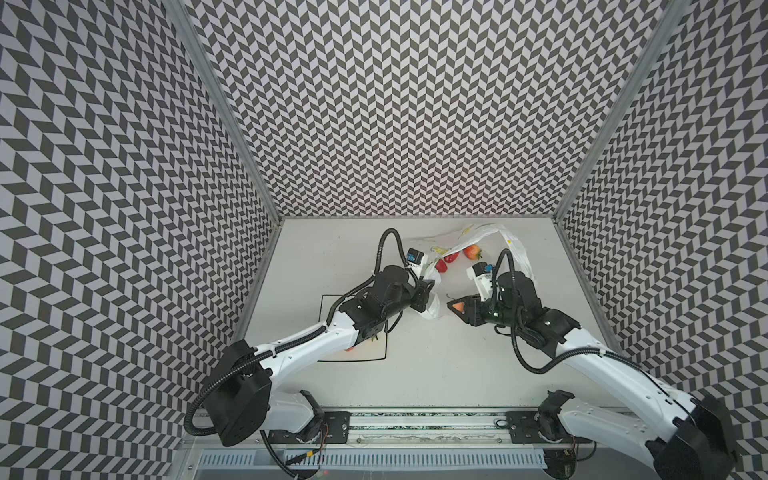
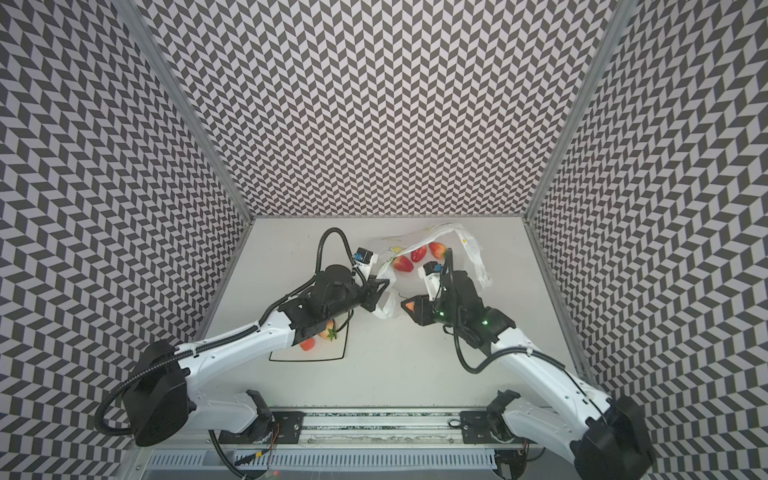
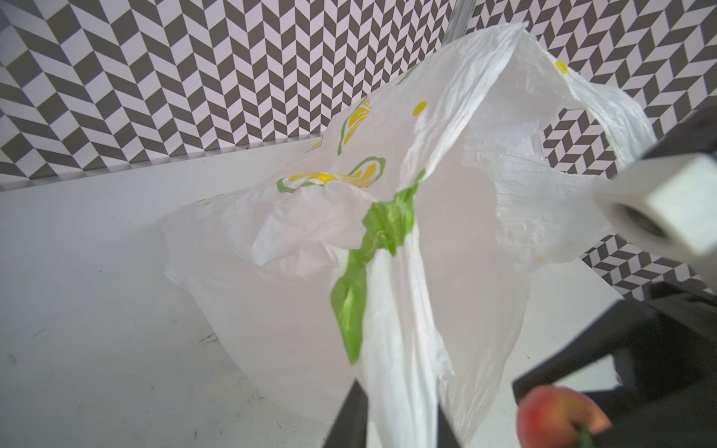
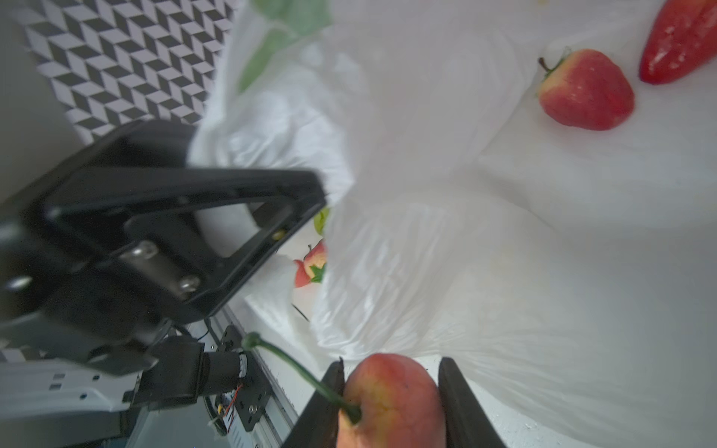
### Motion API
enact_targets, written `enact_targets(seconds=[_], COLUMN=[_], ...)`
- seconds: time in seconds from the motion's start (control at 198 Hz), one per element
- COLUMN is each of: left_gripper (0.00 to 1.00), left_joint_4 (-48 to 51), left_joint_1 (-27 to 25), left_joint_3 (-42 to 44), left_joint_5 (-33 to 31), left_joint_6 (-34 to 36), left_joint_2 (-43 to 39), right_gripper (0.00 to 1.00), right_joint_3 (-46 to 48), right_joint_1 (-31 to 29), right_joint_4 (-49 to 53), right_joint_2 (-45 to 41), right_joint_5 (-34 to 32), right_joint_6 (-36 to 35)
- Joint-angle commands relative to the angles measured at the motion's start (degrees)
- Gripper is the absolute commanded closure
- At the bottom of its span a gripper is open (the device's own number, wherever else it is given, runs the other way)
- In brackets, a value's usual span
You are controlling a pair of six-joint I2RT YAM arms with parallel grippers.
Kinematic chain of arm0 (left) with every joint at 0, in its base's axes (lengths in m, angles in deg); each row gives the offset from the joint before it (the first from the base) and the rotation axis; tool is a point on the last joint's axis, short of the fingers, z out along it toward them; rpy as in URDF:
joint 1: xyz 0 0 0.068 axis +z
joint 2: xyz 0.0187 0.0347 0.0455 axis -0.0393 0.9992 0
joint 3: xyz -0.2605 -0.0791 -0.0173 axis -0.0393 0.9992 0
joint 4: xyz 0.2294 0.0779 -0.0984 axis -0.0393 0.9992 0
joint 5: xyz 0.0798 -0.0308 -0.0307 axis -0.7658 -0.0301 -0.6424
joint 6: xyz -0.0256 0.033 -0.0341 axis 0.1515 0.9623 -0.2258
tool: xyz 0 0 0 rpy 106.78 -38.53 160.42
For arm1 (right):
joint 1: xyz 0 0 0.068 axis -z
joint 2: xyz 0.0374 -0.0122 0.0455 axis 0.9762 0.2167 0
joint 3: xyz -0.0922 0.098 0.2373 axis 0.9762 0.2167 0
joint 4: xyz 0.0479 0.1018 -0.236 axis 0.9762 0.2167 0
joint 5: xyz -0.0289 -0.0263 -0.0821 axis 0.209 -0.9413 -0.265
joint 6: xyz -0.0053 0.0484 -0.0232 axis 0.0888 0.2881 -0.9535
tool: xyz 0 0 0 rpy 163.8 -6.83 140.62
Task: Take the fake fruits out of the plastic bag
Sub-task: 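Carry the peach to the black square while the left gripper releases the bag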
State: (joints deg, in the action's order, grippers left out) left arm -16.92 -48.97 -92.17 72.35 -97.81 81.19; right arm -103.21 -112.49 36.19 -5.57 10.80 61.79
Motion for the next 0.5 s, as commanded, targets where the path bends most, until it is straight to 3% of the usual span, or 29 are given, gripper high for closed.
enact_targets(seconds=[0.0, 0.066, 0.176, 0.358, 0.499], left_gripper=[0.47, 0.36, 0.25, 0.22, 0.23], left_joint_4=[1.6, 3.13, 6.31, 11.88, 19.24], left_joint_1=[0.24, 0.44, 1.47, 4.12, 6.89], left_joint_3=[-0.37, 0.02, -1.24, -4.69, -8.9], left_joint_5=[0.56, -0.19, -1.94, -9.21, -22.52], left_joint_6=[-0.93, -1.11, -2.08, -7.45, -14.26], left_joint_2=[-5.1, -8.3, -12.95, -18.55, -21.97], right_gripper=[0.64, 0.64, 0.65, 0.64, 0.64], right_joint_3=[0.78, 1.7, 2.01, 0.95, -1.73], right_joint_1=[-4.13, -7.11, -13.54, -24.98, -31.43], right_joint_4=[1.44, 1.93, 2.21, -1.54, -10.3], right_joint_2=[-4.88, -7.11, -8.73, -2.93, 8.26], right_joint_5=[-3.98, -4.89, -7.18, -13.35, -16.04], right_joint_6=[-5.19, -6.73, -8.96, -13.22, -16.15])
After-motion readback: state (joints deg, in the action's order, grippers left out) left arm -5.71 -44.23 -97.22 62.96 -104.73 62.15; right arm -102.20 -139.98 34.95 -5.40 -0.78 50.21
